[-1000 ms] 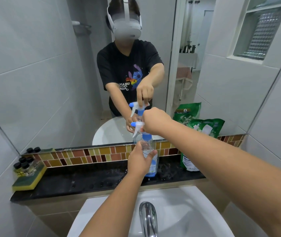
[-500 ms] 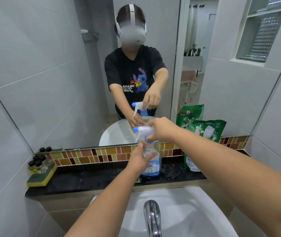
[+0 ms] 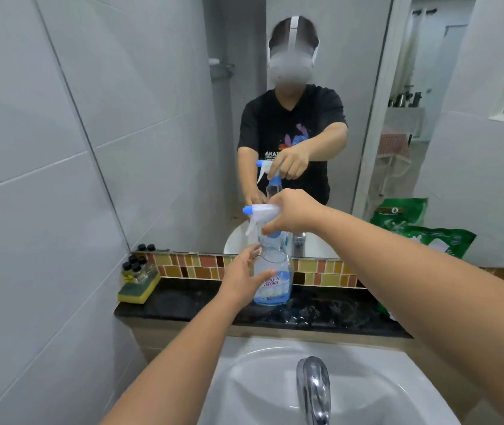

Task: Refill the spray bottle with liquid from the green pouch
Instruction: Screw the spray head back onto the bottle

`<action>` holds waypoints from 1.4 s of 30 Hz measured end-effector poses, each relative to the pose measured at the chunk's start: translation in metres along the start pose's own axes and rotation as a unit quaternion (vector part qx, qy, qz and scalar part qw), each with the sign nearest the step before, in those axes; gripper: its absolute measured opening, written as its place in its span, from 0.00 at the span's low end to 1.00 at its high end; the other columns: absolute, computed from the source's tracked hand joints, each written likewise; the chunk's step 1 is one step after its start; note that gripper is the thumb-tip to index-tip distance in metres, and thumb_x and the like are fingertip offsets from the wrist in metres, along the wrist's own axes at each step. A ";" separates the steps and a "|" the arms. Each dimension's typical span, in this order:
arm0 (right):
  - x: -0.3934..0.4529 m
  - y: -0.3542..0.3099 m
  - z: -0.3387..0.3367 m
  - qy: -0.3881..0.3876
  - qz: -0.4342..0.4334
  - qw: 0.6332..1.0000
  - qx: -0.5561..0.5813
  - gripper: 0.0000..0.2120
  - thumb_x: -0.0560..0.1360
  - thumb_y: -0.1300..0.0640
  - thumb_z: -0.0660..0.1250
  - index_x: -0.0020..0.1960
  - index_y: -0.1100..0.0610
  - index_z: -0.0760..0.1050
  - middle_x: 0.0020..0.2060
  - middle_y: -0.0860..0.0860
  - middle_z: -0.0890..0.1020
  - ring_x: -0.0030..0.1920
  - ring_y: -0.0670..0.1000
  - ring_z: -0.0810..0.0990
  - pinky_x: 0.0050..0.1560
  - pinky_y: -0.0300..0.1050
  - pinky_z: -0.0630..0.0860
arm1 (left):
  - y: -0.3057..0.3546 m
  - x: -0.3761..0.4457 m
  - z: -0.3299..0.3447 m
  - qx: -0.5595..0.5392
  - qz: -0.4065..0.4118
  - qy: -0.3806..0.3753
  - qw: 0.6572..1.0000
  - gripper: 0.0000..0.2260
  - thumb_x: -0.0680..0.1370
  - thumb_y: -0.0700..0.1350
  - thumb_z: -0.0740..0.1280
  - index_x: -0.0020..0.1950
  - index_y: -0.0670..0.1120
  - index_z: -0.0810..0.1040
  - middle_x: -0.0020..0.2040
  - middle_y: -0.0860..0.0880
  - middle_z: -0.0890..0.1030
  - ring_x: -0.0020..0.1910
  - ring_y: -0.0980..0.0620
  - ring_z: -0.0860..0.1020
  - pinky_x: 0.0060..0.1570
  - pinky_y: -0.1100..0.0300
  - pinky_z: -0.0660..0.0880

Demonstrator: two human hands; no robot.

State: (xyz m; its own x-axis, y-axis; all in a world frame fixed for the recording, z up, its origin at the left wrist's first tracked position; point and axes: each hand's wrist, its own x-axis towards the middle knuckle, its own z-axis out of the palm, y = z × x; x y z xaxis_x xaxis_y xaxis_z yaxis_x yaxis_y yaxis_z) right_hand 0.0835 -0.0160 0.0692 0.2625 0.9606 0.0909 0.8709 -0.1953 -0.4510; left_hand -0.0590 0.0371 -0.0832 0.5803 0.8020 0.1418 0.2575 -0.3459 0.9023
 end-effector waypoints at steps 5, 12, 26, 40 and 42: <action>0.025 -0.040 0.029 0.007 -0.049 0.998 0.039 0.15 0.63 0.50 0.78 0.44 0.49 0.76 0.37 0.46 0.78 0.39 0.46 0.78 0.37 0.40 0.76 | -0.031 -0.009 -0.052 0.038 -0.016 0.069 0.997 0.25 0.73 0.50 0.74 0.68 0.58 0.71 0.61 0.59 0.75 0.50 0.64 0.73 0.36 0.74 0.70; 0.065 -0.102 0.085 0.055 -0.067 0.993 0.082 0.21 0.63 0.51 0.76 0.54 0.57 0.81 0.42 0.54 0.82 0.39 0.52 0.81 0.42 0.51 0.83 | -0.076 -0.009 -0.123 0.074 -0.043 0.138 0.987 0.23 0.75 0.48 0.72 0.69 0.56 0.72 0.62 0.54 0.76 0.54 0.59 0.75 0.38 0.71 0.71; 0.133 -0.160 0.160 0.039 -0.065 0.993 0.091 0.13 0.65 0.54 0.73 0.48 0.54 0.76 0.38 0.50 0.77 0.39 0.51 0.78 0.34 0.41 0.75 | -0.147 0.021 -0.185 0.068 -0.072 0.170 0.980 0.23 0.77 0.46 0.70 0.71 0.55 0.71 0.69 0.51 0.73 0.65 0.52 0.72 0.56 0.62 0.72; 0.162 -0.163 0.182 0.069 -0.046 0.991 0.104 0.22 0.66 0.55 0.74 0.59 0.55 0.75 0.48 0.53 0.78 0.44 0.52 0.77 0.43 0.45 0.77 | -0.164 0.045 -0.194 0.051 -0.080 0.168 0.981 0.24 0.78 0.45 0.69 0.73 0.52 0.69 0.68 0.49 0.74 0.65 0.52 0.72 0.64 0.53 0.71; 0.163 -0.162 0.183 0.071 -0.050 0.990 0.110 0.24 0.67 0.57 0.74 0.61 0.55 0.73 0.51 0.54 0.78 0.45 0.52 0.76 0.43 0.44 0.77 | -0.163 0.046 -0.193 0.052 -0.085 0.172 0.980 0.24 0.78 0.45 0.69 0.73 0.51 0.69 0.68 0.50 0.74 0.65 0.52 0.72 0.64 0.53 0.72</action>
State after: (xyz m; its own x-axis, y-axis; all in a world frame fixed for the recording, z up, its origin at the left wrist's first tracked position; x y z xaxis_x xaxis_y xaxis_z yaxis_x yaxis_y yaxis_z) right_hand -0.0908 0.2082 -0.0050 0.2487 0.9328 0.2609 0.7881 -0.0383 -0.6144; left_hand -0.2239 0.2243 -0.1453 0.2330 0.9626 0.1381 0.4160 -0.2270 0.8806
